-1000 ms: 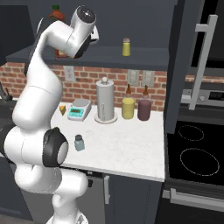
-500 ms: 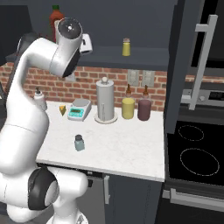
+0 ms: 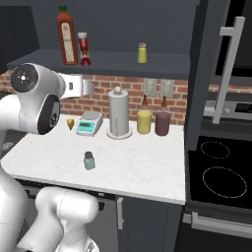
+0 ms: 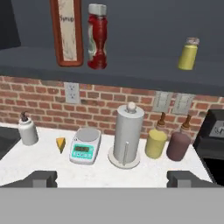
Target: Put the shaker and condiment bottle from the counter next to their counterparts in the cabinet.
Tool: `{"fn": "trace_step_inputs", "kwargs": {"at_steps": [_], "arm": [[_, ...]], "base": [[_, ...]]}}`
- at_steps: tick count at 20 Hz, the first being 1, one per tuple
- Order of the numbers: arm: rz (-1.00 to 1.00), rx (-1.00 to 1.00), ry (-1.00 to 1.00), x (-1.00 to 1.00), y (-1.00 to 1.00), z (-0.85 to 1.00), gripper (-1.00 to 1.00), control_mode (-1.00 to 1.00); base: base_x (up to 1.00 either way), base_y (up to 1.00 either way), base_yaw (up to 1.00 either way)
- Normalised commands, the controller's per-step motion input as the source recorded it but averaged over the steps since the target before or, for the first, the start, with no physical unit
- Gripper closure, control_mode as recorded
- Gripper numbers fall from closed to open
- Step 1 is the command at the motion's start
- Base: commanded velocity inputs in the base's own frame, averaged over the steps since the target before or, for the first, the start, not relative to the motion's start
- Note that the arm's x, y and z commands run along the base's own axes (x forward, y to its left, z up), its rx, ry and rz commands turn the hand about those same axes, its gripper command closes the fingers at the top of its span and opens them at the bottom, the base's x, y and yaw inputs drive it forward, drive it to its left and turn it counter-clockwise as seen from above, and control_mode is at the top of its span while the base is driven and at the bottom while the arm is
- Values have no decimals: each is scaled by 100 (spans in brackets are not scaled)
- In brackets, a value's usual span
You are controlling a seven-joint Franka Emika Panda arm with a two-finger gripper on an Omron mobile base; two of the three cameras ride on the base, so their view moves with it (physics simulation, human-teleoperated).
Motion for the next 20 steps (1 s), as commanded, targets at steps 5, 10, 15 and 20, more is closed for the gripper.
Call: {"fn": "trace_step_inputs", "kwargs": {"at_steps": [5, 10, 15, 20], "arm": [[-31, 0, -2, -78, -8, -55, -100, -100], [-17, 0, -11, -32, 0, -54, -100, -100], [-18, -1, -28, -12, 0, -79, -100, -100], [-21, 0, -32, -6, 0, -93, -100, -100]], "base": [[0, 0, 0], [0, 0, 0], [0, 0, 0], [0, 0, 0]]}}
